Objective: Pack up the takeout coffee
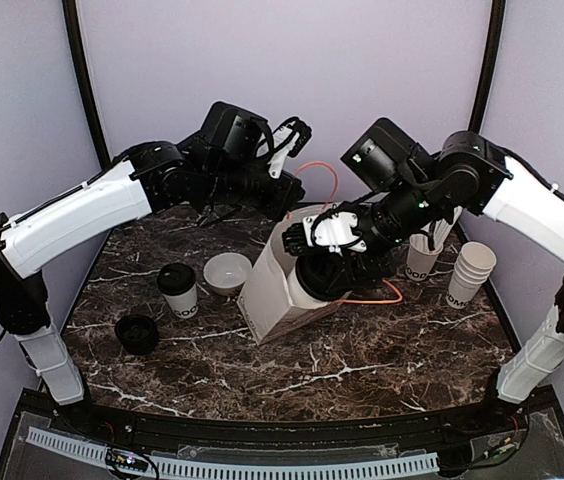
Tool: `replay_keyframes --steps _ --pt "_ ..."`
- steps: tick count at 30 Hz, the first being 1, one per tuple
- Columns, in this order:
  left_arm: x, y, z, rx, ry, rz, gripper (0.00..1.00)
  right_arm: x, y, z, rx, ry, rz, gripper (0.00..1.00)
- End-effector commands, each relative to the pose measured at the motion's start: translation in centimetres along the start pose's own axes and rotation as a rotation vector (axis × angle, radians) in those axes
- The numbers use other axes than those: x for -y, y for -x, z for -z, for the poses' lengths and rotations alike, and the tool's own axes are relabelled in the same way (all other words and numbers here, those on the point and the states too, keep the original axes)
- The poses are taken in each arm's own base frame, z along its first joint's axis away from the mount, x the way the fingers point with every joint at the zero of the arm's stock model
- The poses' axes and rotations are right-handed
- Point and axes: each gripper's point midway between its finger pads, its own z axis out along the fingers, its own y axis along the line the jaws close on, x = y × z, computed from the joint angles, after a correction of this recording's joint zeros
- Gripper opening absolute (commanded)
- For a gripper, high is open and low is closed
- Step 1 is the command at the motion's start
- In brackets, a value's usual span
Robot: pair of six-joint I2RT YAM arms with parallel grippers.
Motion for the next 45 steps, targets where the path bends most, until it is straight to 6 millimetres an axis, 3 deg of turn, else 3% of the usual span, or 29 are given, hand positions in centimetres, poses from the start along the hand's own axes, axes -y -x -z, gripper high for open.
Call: replay_keyframes --steps 1,4,6,9,13,17,20,25,28,33,37,41,45 --pt "-0.1 3.4 0.3 0.095 -0.015 -0.059 0.0 -3.1 2.6 -0.1 0.051 0.114 0.08 0.6" --pt "0.1 3.6 0.2 0.103 -0.025 -0.086 0.0 -3.5 4.4 -0.1 0.088 0.139 0.097 0.6" --pt "0.0 3.6 0.4 0.101 -0.026 -0.084 0.07 -3.0 5.0 -0.4 0.089 0.127 0.092 0.6" --pt "0.0 2.9 0.8 0.073 -0.03 -0.081 0.36 -2.0 4.5 -1.2 0.054 0.082 0.084 0.59" --pt "0.2 1.9 1.7 0.064 -0.052 -0.075 0.53 -1.2 3.9 -1.4 0.025 0.027 0.075 0.59" --pt "0.6 2.4 3.8 0.108 -0.095 -0.024 0.61 0.3 3.4 -0.5 0.021 -0.029 0.063 0.59" --pt "1.1 3.2 6.5 0.154 -0.139 -0.002 0.64 1.6 2.4 0.1 -0.007 -0.067 0.054 0.59" --pt "1.1 3.3 10.1 0.2 -0.155 0.001 0.68 2.3 -0.2 -0.5 -0.058 -0.061 0.012 0.59" --pt "-0.7 2.8 11.9 0.22 -0.067 -0.009 0.68 1.9 -1.5 -0.5 -0.085 -0.059 0.006 0.59" --pt "-4.0 2.5 13.1 0.253 0.11 -0.065 0.7 0.8 -3.1 -0.4 -0.135 -0.046 0.017 0.59" --pt "-7.5 1.8 12.7 0.267 0.274 -0.058 0.71 -1.5 -4.0 -0.7 -0.176 -0.005 0.06 0.58" --pt "-10.2 1.2 11.9 0.301 0.312 0.007 0.71 -3.6 -4.4 -1.2 -0.202 0.024 0.109 0.58" --pt "-11.0 1.0 10.5 0.301 0.297 0.026 0.71 -5.3 -4.0 -1.4 -0.197 0.029 0.158 0.58"
